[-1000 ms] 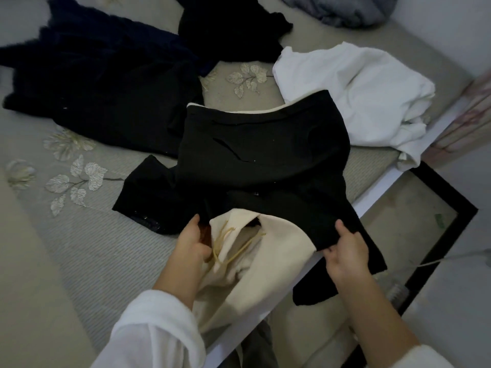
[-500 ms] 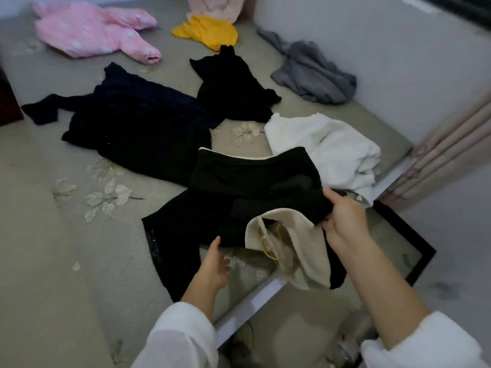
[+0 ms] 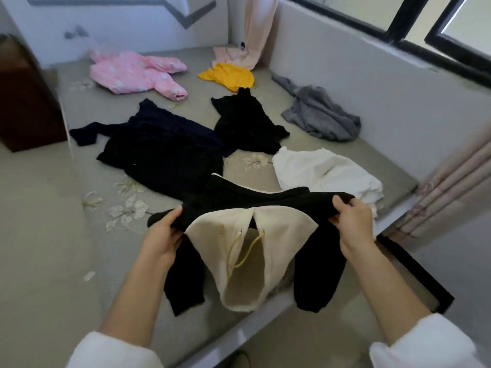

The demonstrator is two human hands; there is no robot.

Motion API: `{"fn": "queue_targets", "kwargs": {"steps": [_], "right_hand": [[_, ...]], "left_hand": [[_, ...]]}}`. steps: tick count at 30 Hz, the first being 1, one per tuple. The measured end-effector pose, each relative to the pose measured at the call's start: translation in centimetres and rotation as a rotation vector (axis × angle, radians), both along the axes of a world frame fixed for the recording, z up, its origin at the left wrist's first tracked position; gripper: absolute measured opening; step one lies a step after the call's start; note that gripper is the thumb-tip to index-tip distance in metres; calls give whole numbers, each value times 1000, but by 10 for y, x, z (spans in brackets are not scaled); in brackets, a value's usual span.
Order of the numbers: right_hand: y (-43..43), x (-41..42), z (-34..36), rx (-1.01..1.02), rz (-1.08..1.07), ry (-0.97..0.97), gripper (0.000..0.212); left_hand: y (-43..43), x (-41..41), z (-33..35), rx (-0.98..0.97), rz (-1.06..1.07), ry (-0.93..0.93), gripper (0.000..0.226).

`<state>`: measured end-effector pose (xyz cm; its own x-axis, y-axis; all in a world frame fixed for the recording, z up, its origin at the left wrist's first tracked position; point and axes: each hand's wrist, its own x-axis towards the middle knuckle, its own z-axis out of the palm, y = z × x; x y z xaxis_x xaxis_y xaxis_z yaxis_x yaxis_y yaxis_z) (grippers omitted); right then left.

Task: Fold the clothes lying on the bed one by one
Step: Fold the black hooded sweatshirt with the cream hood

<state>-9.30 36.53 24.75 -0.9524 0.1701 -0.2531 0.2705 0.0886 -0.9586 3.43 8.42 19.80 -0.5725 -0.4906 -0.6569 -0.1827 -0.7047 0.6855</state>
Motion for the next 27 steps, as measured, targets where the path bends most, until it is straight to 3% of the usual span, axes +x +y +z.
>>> {"fn": "queue_targets", "kwargs": {"steps": [6,10,13,18,22,27], "right_hand": [[-29,-15,67,100,34,430,10],[-64,-35,123,120,78,639,20],[-105,-61,124,301,137,618,8],[-163,-96,100,457,288,434,23],[-184,-113,130,464,239,611,22],[-176,-98,163,299,175,883,9]], "left_hand": [[-31,49,131,-811,-80,-51,14],[-69,45,197,-1147,19,-3,21],[-109,21,201,-1220,-32,-152,39],[-153,-16,180,-1237,-109,-328,49],[-175,-24,192,-1392,14,-221,52],[-162,-14,201,-1453,274,-40,58]]}}
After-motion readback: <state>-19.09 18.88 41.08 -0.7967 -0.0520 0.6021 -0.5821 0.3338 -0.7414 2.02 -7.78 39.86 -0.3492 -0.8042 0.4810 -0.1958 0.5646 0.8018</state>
